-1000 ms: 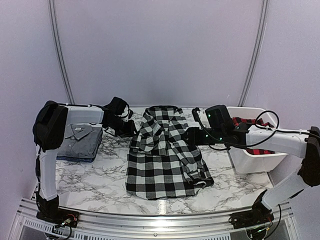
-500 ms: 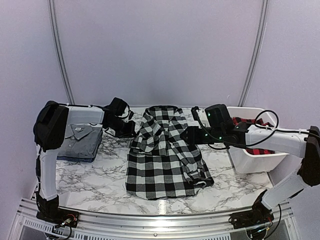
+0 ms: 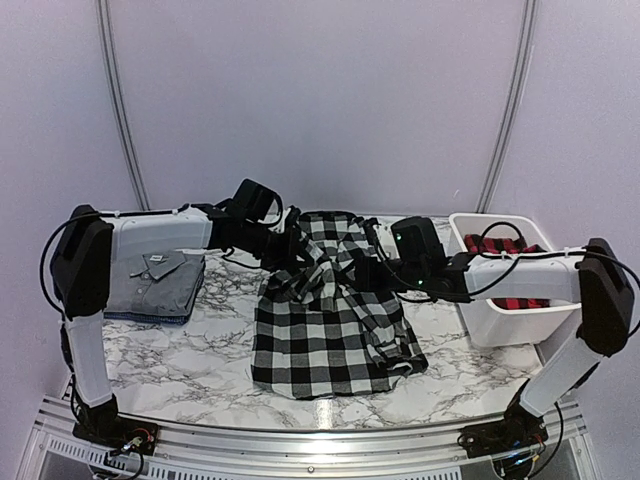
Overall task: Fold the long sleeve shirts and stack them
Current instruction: Pass from the left arm to the right
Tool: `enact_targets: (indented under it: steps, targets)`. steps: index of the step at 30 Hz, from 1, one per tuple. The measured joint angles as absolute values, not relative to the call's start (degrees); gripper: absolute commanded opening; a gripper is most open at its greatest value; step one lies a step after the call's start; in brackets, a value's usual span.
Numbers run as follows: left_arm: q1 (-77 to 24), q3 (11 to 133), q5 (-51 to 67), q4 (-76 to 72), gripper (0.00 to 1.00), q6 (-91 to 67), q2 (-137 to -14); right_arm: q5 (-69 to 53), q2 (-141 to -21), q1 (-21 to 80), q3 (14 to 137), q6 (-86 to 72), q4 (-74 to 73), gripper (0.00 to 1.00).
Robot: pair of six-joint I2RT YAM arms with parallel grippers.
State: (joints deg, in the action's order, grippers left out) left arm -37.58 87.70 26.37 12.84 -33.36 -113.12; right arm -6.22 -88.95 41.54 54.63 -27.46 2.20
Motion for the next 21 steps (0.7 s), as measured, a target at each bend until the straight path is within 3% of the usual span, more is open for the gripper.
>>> enact_targets:
  steps: [10,21]
  targets:
    - [-40.51,77.1,29.61,-3.73,0.0,-53.12,-111.81,-6.83,-92.6,45.98,54.54,-31.29,11.7,0.54]
    - [-41.74,77.1,29.54,-12.53,0.0,-65.17,-111.81,-3.86,-94.08,47.44,52.01,-34.54,15.77,0.54]
